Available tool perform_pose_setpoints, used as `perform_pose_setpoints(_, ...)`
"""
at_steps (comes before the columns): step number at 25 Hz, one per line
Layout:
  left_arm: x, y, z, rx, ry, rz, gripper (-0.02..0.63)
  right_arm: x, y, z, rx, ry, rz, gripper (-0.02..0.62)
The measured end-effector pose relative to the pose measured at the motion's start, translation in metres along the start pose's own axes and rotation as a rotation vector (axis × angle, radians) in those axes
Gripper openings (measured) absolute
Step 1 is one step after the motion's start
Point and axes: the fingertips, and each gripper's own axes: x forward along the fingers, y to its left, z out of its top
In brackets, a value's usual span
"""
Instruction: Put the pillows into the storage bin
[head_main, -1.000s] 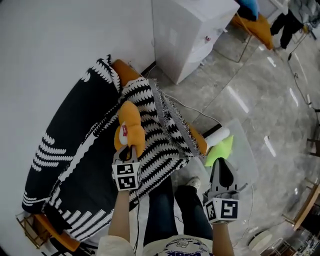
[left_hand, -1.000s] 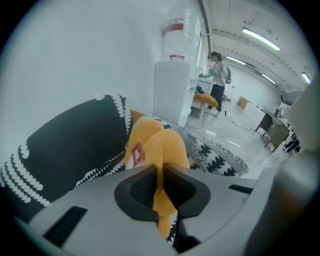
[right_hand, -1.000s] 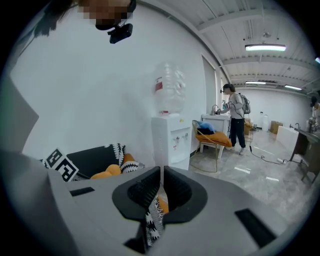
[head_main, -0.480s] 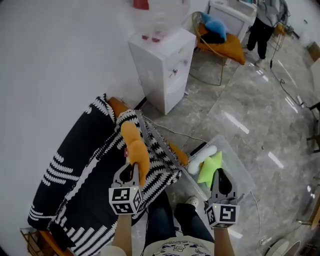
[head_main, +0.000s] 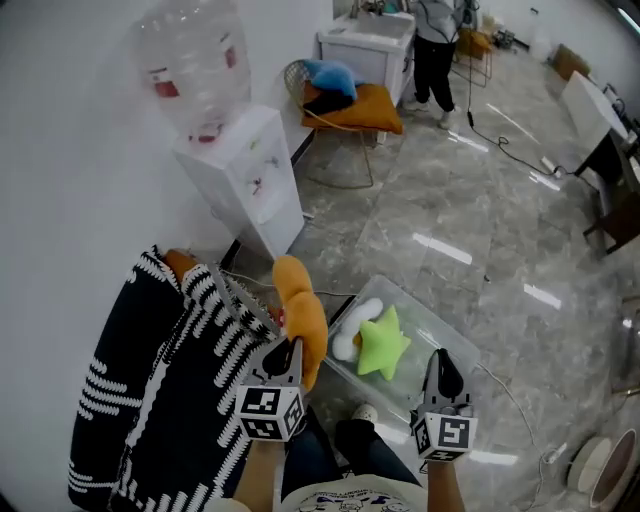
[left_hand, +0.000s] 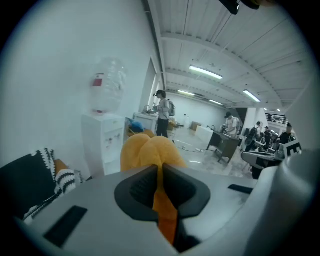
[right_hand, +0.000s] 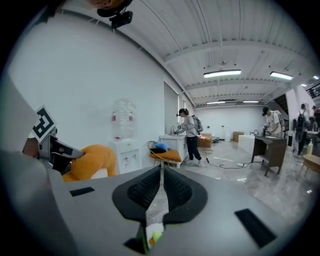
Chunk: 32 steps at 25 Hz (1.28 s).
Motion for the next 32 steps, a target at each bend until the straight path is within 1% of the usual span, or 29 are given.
perform_pose_setpoints(3,0.027,-0.066,-0.005,0.039,0.032,-0.102,0.035,-0.024,-0.050,-0.007,0.031,-0.002,-0.078,0.031)
perform_pose_setpoints(8,0.071,-0.165,-0.024,0.063,0.107,-0.287,0.034,-0.066,-0.121,-0.025,0.079,0.014,-0.224,0.031)
perform_pose_setpoints(11,0.092,-0.214,-0.038,0.085,0.160,-0.388,0.035,-0.087,-0.155,-0.040,0.115,0.033,-0.310,0.031)
perform_pose_setpoints(15,0.121,-0.268,-0.065,0.134,0.237,-0.505,0.034,-0.107,-0.187,-0.058,0.162,0.058,-0.409,0.031)
perform_pose_setpoints(18,0.141,-0.301,-0.089,0.159,0.304,-0.586,0.035,-0.119,-0.206,-0.071,0.192,0.072,-0.479,0.031)
perform_pose_setpoints(24,0.189,-0.352,-0.137,0.157,0.408,-0.730,0.035,-0.126,-0.237,-0.107,0.259,0.123,-0.624,0.031)
perform_pose_setpoints(30,0.229,-0.385,-0.206,0.265,0.521,-0.845,0.037,-0.132,-0.252,-0.152,0.274,0.198,-0.765,0.031)
perform_pose_setpoints(32,0.242,-0.395,-0.232,0.287,0.556,-0.883,0.037,-0.130,-0.256,-0.170,0.300,0.215,-0.799,0.031)
